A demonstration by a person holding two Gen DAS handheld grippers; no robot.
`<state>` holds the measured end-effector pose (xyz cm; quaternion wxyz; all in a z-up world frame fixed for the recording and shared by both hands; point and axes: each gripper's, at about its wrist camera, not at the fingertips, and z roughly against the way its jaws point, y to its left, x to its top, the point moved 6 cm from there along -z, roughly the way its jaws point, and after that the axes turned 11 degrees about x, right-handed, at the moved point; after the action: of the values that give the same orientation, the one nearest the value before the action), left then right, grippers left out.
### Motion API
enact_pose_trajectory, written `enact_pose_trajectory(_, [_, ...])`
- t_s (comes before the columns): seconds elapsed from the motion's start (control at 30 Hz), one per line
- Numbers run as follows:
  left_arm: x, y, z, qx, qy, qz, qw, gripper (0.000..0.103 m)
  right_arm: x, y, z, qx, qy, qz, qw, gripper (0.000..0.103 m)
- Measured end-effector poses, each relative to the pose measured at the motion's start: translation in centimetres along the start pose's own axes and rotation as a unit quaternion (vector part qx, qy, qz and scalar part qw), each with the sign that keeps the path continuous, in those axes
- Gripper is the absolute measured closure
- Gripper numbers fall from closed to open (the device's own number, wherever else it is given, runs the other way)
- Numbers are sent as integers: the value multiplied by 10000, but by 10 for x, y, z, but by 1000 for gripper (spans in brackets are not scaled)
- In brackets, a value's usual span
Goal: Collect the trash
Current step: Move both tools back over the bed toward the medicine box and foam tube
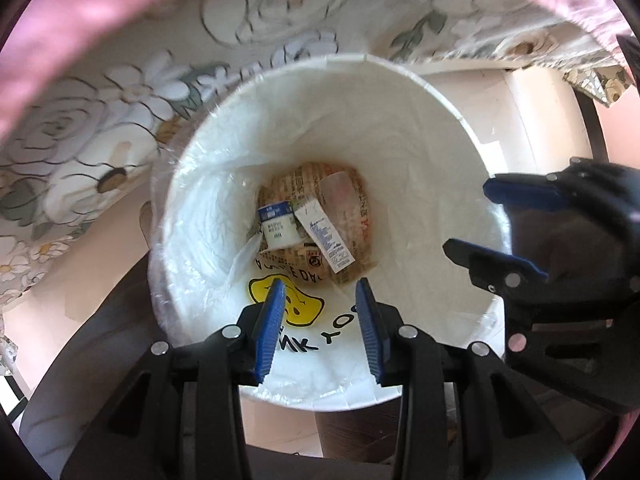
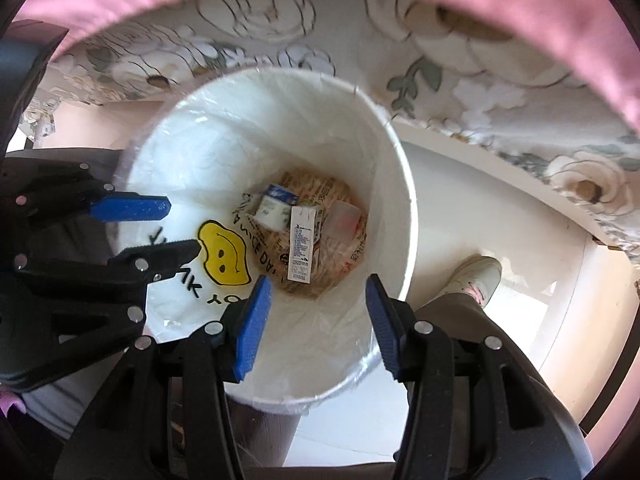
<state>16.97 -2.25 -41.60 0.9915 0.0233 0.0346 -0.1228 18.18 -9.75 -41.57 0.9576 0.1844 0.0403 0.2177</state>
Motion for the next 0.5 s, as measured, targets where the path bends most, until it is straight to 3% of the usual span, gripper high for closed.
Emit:
enact_pose_trajectory(0.23, [-4, 4, 57, 83, -519, 47, 9986, 64, -4, 14, 48, -86, -406, 182, 9990, 53])
enact_pose_trajectory(0.5, [-3, 15, 137, 237, -1301, 79, 9912, 64, -6, 30, 119, -112, -1059, 400, 9935, 53])
